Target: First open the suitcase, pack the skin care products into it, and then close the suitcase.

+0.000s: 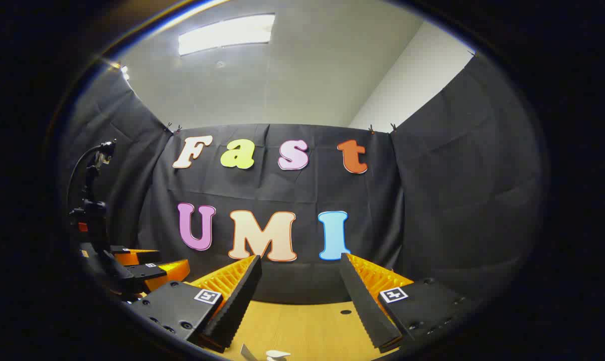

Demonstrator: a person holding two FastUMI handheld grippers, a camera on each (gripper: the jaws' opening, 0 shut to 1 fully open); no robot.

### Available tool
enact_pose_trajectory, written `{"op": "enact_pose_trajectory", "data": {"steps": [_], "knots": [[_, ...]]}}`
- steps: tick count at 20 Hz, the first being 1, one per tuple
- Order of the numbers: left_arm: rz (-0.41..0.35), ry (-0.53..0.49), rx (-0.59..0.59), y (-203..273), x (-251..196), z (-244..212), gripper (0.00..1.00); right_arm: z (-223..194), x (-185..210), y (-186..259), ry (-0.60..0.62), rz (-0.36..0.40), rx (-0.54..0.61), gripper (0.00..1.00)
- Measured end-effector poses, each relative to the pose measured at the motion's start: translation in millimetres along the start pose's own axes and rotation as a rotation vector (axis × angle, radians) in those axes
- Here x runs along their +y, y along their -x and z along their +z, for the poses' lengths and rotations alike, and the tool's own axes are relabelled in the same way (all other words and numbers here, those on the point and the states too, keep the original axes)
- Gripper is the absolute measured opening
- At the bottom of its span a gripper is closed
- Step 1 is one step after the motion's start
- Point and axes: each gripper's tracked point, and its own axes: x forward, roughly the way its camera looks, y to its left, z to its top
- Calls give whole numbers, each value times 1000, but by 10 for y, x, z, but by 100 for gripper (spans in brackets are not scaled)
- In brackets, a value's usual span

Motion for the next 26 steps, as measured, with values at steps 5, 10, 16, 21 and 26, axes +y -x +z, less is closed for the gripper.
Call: {"op": "enact_pose_trajectory", "data": {"steps": [5,10,16,21,26], "knots": [[7,-19,-14,-12,-36,32,94,-126,38,-41,-5,16,35,100],[39,-5,22,-27,-11,-103,94,-242,-8,-87,-12,40,53,100],[181,-56,130,-17,432,-501,95,-463,81,-76,-46,161,84,98],[204,12,248,45,602,-1036,95,-630,130,-138,-39,169,126,98],[156,-22,386,-3,618,-1638,95,-748,192,-173,-20,125,159,98]]}}
